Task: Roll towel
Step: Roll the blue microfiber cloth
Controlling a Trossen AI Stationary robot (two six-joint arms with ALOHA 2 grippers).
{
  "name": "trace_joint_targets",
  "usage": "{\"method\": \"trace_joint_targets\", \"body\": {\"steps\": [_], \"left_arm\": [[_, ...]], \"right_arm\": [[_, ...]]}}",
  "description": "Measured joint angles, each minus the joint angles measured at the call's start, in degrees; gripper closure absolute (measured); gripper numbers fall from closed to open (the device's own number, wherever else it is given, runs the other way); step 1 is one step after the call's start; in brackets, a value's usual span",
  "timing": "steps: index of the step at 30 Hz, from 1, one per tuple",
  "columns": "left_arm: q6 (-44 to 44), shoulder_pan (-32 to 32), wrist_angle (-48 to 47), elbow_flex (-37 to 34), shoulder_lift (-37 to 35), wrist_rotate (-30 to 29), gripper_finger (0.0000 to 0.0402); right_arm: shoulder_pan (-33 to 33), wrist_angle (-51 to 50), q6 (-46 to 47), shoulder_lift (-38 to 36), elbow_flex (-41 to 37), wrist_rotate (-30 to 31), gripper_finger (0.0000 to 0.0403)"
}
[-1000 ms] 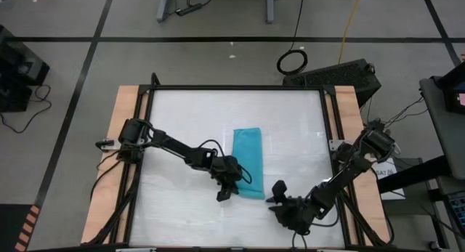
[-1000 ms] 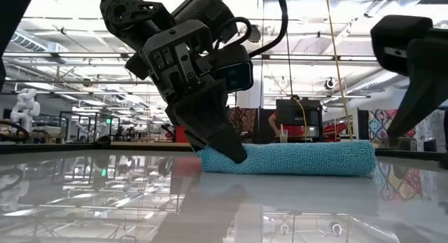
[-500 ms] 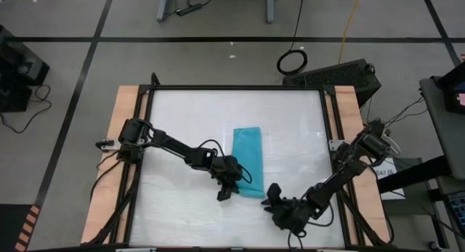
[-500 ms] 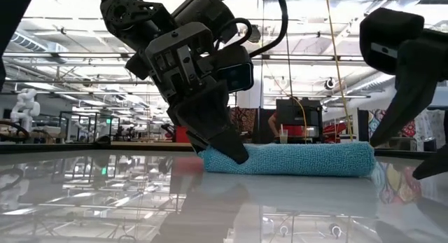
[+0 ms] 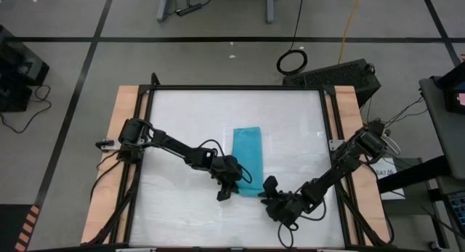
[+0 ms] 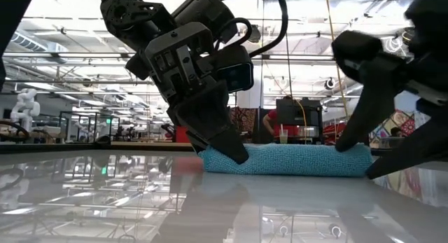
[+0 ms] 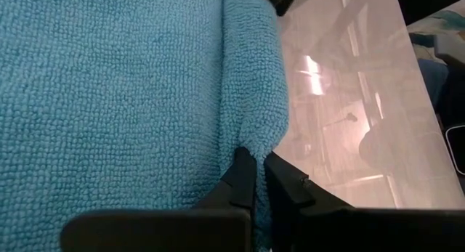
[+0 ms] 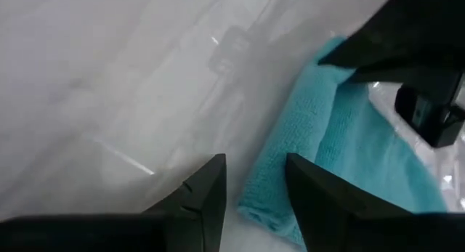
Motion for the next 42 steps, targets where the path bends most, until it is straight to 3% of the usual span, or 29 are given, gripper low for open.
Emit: {"method": "trace_joint_targets", "body": {"steps": [5, 22, 30, 34, 38, 42], "left_arm": [[0.02, 0.0, 0.16, 0.0, 0.0, 0.13, 0.0387], [4.47, -0.04, 0.8, -0.04, 0.04, 5.25, 0.0375], [7.61, -0.1, -1.68, 0.0, -0.73, 5.02, 0.0374], [11.91, -0.49, -6.16, 0.0, -4.26, 1.45, 0.0373], [17.15, -1.78, -10.46, 0.0, -9.09, -3.71, 0.034], [22.35, -4.36, -13.56, 0.01, -12.84, -9.69, 0.0263]], "right_arm": [[-1.87, -0.94, 1.06, -0.02, 0.0, -2.68, 0.0269], [-5.48, -0.79, 3.18, 0.08, -0.11, -3.64, 0.0283], [-9.82, -1.03, 9.22, 0.03, -0.09, -12.76, 0.0365], [-11.74, -0.78, 12.8, -0.07, -0.04, -18.26, 0.0395], [-13.01, -0.72, 16.6, -0.45, -0.04, -22.83, 0.039], [-14.03, -0.73, 19.19, -1.34, -0.13, -27.11, 0.0396]]}}
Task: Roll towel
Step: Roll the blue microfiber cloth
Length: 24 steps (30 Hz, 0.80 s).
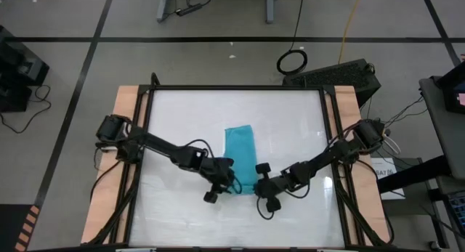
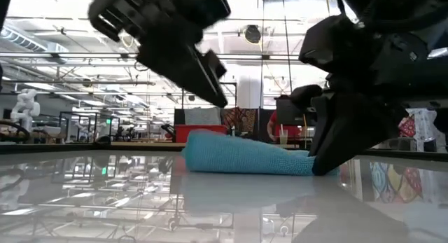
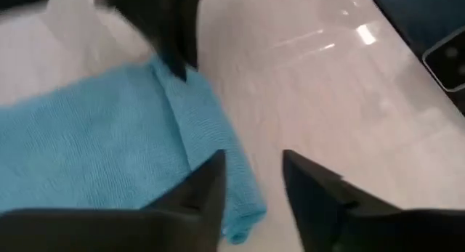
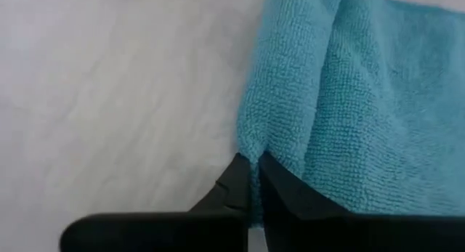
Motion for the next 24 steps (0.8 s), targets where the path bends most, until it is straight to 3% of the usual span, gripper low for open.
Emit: {"method": "trace_joint_targets", "body": {"steps": [3, 6, 11, 24], "left_arm": [[3.89, -2.59, -0.68, 0.03, -1.25, -3.06, 0.0205], [8.53, -6.33, -0.09, 0.06, -1.17, -7.69, 0.0177], [13.89, -11.37, 0.86, 0.06, 1.45, -18.27, 0.0171], [16.31, -15.68, 6.28, 0.06, 9.56, -33.66, 0.0171]], "right_arm": [[-1.08, -0.02, 2.6, -1.12, -0.02, -3.71, 0.0398], [-2.41, 0.12, 6.42, -1.82, -0.05, -9.7, 0.0399], [-4.45, 0.91, 10.79, -1.94, -0.09, -15.99, 0.0399], [-6.72, 4.45, 17.2, -1.87, -0.2, -23.51, 0.0399]]}}
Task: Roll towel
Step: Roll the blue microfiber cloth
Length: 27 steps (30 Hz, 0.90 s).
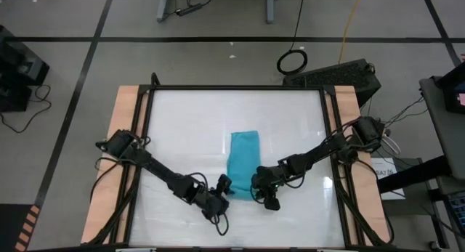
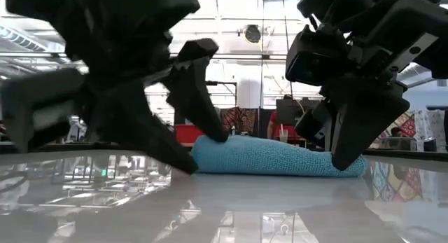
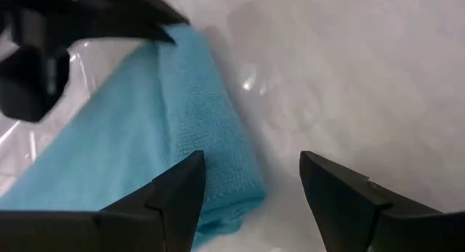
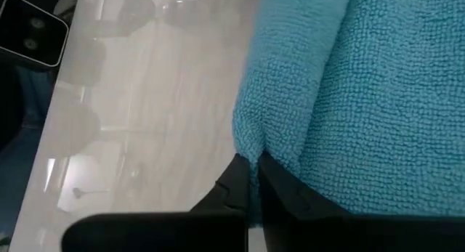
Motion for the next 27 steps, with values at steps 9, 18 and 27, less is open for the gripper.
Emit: {"method": "trace_joint_targets", "body": {"steps": [9, 18, 27], "left_arm": [[-2.46, 1.53, -0.66, 0.0, -0.01, -0.78, 0.0172], [-8.76, 4.27, -2.28, 0.15, 0.97, 6.3, 0.027], [-10.33, 5.85, -2.41, 0.12, 1.01, 8.88, 0.0388]], "right_arm": [[0.04, 2.11, 0.87, 0.0, 0.02, -1.31, 0.0399], [0.04, 2.82, 1.5, -0.07, 0.09, -1.31, 0.0399], [0.02, 2.84, 7.56, -0.14, 0.17, -2.7, 0.0399]]}}
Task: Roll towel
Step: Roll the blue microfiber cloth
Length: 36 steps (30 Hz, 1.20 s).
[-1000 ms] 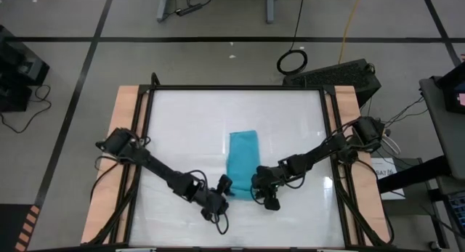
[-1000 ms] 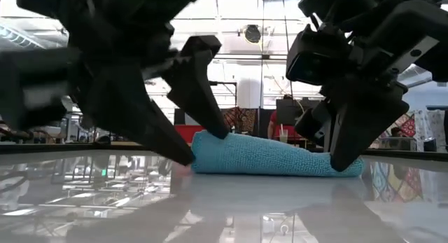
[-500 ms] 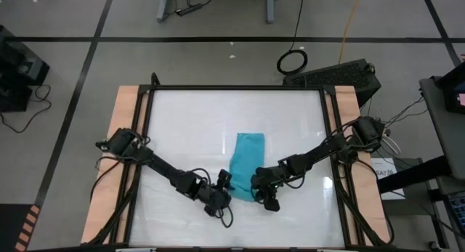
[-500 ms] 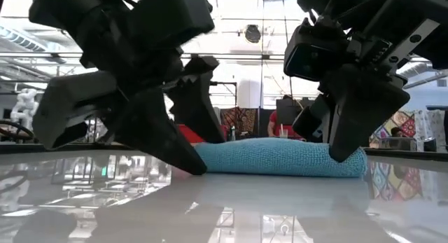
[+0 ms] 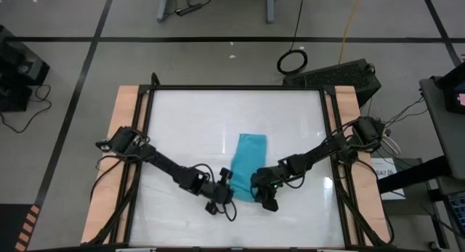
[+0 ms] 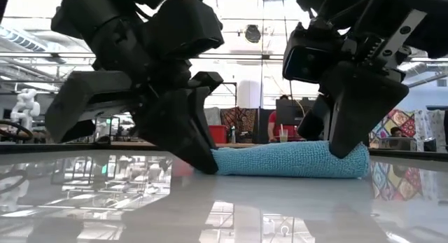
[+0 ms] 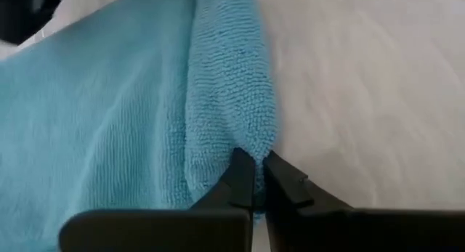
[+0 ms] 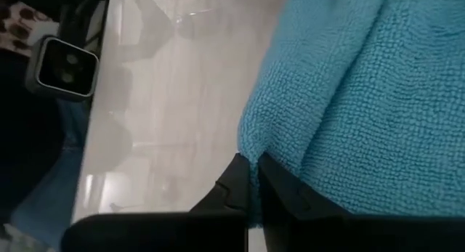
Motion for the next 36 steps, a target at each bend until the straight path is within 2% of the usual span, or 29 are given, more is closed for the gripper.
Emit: {"method": "trace_joint_targets", "body": {"steps": [3, 9, 14, 17, 21, 25, 28, 36], "left_arm": [[-3.22, 1.01, -0.42, -0.03, -0.13, 2.36, 0.0385], [-11.19, 4.43, -0.26, -0.01, -0.2, 12.67, 0.0388], [-15.59, 6.78, 0.6, -0.06, -0.16, 19.86, 0.0389], [-17.45, 7.95, 1.28, -0.09, -0.06, 24.23, 0.0389], [-18.47, 9.48, 1.51, -0.2, 0.0, 30.23, 0.039], [-19.76, 10.75, 1.78, -0.28, 0.07, 34.26, 0.039], [-20.0, 12.06, 1.88, -0.3, 0.07, 36.95, 0.039], [-22.53, 14.84, 2.29, -0.3, 0.09, 39.89, 0.039]], "right_arm": [[0.01, -0.11, 1.94, -0.18, 0.02, -0.9, 0.0399], [0.22, -1.54, 1.63, -3.36, 0.02, -0.79, 0.0399], [0.41, -3.37, -2.03, -7.56, 0.02, 2.78, 0.0393], [0.75, -5.75, -4.46, -10.16, 0.02, 5.16, 0.0369], [2.0, -10.59, -8.9, -13.13, 0.07, 8.08, 0.0313], [4.76, -14.93, -14.85, -14.0, 0.04, 14.14, 0.0259], [8.31, -15.24, -21.53, -13.71, 0.04, 18.6, 0.0235], [17.06, -10.51, -36.91, -11.33, 0.04, 34.32, 0.0233]]}}
